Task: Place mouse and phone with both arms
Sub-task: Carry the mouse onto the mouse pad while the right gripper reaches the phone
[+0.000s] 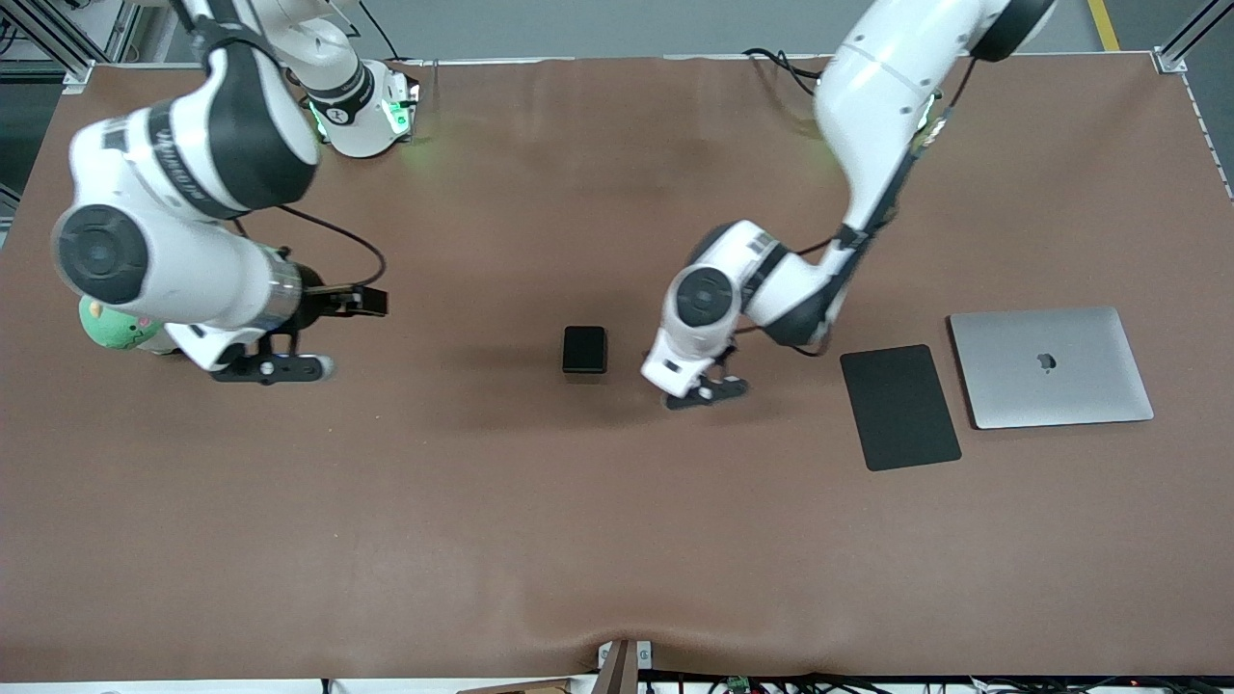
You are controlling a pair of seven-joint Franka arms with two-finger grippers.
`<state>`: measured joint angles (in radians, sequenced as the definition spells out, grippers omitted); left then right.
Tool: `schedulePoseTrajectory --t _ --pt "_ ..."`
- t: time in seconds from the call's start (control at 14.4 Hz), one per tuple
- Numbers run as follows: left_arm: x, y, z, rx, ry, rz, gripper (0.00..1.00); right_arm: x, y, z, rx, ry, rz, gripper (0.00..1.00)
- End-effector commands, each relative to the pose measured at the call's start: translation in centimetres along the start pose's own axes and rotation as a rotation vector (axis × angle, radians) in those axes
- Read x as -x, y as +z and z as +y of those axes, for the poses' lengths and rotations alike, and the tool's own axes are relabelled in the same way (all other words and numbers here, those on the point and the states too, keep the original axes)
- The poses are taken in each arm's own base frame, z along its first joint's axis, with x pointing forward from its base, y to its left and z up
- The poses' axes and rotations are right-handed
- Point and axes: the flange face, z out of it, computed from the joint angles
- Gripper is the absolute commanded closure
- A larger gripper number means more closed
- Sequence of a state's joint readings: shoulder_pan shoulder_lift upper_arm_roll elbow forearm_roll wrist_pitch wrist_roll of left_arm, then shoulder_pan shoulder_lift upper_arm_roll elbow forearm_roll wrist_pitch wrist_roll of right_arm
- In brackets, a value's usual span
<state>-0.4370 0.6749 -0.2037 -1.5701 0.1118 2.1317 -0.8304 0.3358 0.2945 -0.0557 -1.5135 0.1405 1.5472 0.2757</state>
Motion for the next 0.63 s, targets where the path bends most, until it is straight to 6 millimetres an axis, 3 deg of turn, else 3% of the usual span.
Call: schedulePoseTrajectory --t 0.0,0.14,0.35,0.56 --pt "-3.6 -3.8 -7.1 -0.040 0.066 -0.021 0.81 -0.1 1.2 -2.8 -0.001 0.024 0.001 0.00" --pt "-5.6 -4.4 -11.6 -0.053 0.082 -0.044 0.79 -0.1 2.4 -5.5 0.004 0.071 0.020 0.00" --pt "-7.6 -3.7 -18.8 -0.095 0.126 -0.060 0.78 -0.2 4.8 -9.4 0.012 0.073 0.039 0.00" --pt "-8.1 -2.2 -23.0 -0.166 0.130 -0.057 0.70 -0.3 7.6 -13.3 0.012 0.092 0.068 0.00"
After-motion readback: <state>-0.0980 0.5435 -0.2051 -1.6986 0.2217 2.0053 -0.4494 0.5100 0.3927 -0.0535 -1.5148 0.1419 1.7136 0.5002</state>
